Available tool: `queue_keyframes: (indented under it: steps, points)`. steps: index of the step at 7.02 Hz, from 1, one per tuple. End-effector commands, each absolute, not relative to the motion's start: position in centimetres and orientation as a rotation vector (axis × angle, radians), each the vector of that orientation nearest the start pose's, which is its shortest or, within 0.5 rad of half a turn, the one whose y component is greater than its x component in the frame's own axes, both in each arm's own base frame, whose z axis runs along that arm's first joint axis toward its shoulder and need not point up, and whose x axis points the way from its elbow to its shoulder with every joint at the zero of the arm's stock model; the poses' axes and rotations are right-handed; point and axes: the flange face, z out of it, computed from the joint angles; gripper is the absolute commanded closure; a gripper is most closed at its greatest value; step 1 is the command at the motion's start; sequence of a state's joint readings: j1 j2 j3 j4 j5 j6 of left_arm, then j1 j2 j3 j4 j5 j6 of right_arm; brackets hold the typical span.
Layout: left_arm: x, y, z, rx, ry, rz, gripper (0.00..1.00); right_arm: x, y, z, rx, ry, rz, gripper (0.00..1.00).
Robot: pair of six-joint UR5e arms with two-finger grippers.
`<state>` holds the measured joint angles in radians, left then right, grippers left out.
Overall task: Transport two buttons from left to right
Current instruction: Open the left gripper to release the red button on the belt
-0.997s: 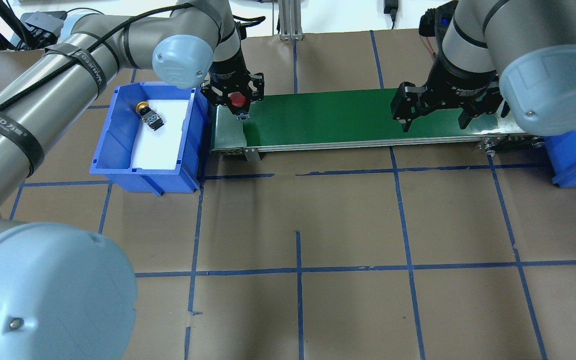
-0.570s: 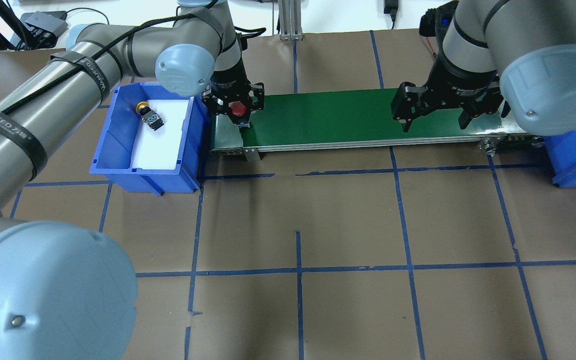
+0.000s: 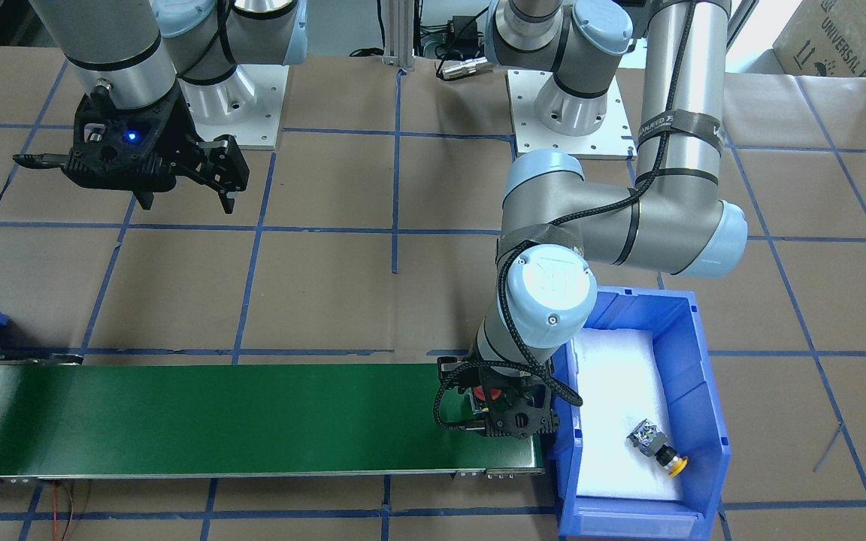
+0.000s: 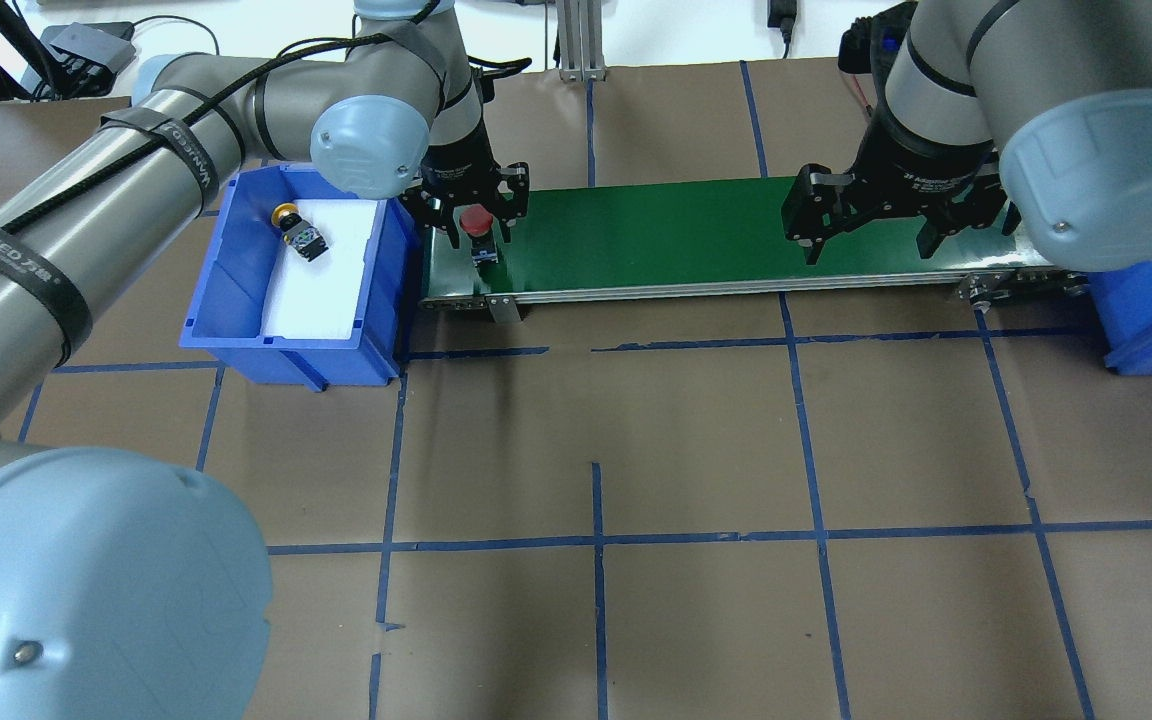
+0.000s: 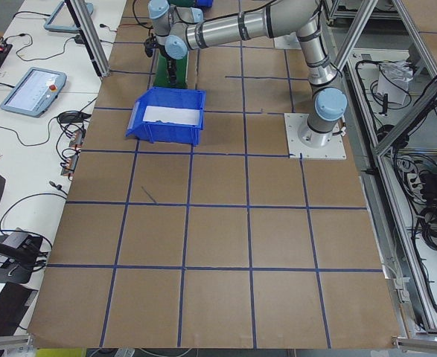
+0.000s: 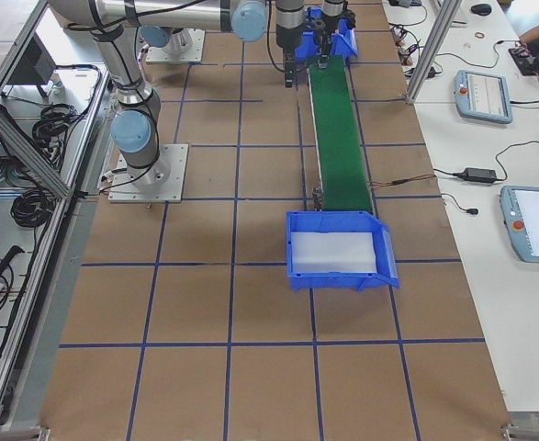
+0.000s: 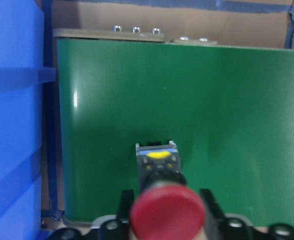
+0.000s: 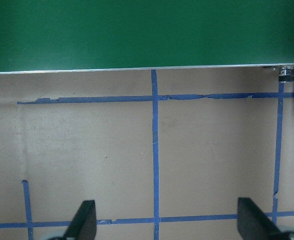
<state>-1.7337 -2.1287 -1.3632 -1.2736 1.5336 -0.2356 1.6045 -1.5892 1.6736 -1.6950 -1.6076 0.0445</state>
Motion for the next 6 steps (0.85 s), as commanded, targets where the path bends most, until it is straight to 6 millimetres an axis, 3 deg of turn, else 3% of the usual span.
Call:
queue_keyframes:
  steps: [1,4,6]
  points:
    - [-24.6,-65.5,29.4,-0.125,3.168,0.064,0.00,14.6,-48.2,45.9,0.018,3.176,-0.066,0.00]
    - [-23.4,-62.6,34.8,-0.116,3.171,-0.013,0.00,14.6,-48.2,45.9,0.018,3.176,-0.066,0.00]
    - [-18.7,-59.7,37.4,-0.162,3.170,-0.035,0.00,14.6,-48.2,45.9,0.018,3.176,-0.068,0.00]
